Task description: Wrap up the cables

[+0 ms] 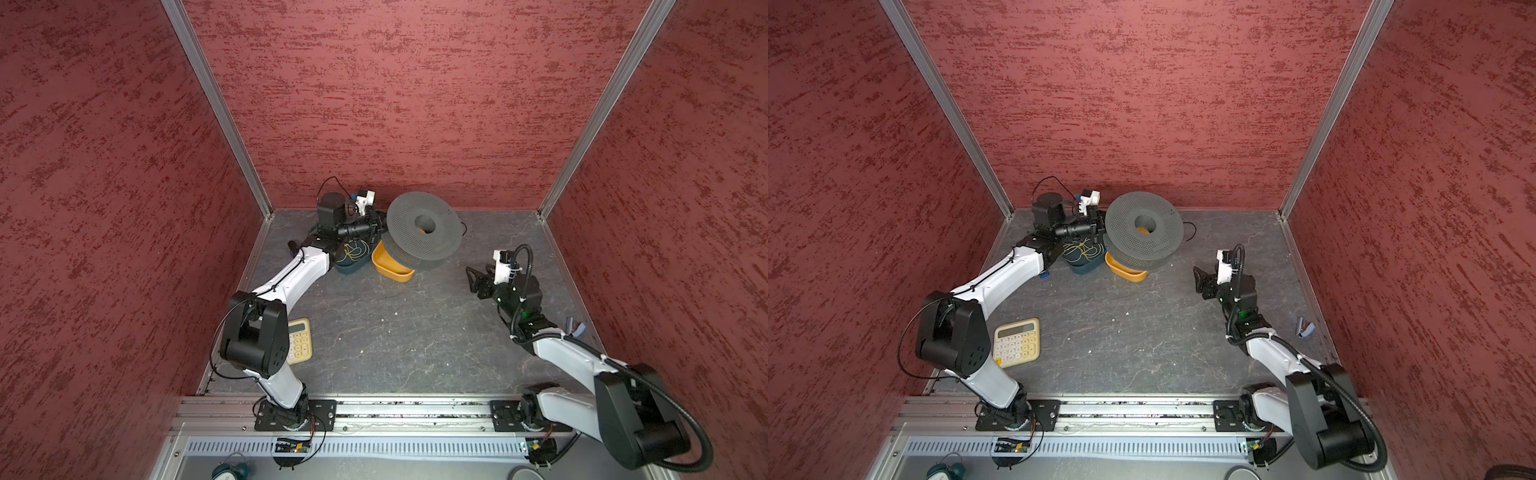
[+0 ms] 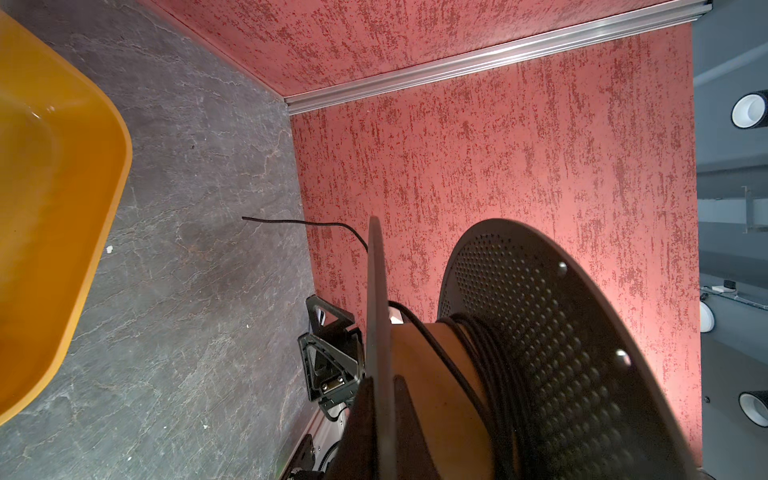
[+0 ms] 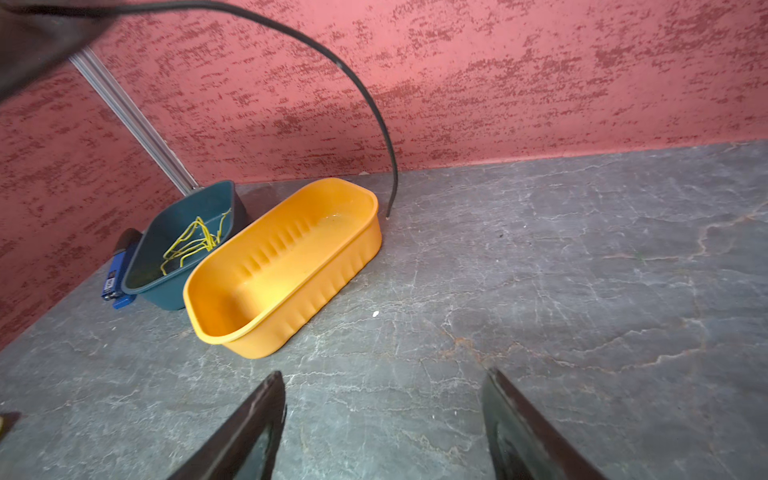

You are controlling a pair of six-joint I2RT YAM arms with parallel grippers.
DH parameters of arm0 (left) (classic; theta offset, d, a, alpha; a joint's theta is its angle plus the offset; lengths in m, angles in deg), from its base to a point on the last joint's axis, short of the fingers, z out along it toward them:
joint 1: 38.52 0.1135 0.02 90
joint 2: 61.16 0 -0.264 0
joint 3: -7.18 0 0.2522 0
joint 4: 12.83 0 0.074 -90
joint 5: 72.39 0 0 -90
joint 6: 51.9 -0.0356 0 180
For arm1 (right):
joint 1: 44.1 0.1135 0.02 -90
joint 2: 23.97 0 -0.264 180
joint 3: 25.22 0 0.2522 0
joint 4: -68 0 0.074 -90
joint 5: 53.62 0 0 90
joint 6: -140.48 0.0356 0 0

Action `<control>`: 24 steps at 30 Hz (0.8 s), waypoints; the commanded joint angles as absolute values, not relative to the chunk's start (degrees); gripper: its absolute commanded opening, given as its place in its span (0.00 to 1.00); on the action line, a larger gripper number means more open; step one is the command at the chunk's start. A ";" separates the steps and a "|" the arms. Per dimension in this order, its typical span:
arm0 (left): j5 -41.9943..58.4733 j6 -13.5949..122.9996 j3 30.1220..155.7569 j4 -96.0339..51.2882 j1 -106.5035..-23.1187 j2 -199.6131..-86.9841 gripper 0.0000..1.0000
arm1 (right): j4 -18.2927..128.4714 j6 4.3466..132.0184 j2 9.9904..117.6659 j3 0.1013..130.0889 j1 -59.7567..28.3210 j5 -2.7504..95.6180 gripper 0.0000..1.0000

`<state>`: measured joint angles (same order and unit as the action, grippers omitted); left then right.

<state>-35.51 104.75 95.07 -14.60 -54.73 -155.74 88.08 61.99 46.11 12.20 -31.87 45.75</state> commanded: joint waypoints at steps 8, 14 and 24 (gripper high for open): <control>-35.88 104.58 92.37 -11.76 -55.95 -148.70 0.00 | 102.08 61.94 58.34 21.21 -31.82 49.55 0.75; -35.44 104.31 90.97 -12.05 -57.27 -147.73 0.00 | 103.90 63.48 64.40 26.17 -31.95 49.12 0.73; -34.33 102.33 91.50 -14.69 -57.51 -146.25 0.00 | 102.77 63.00 63.40 23.98 -31.58 47.97 0.03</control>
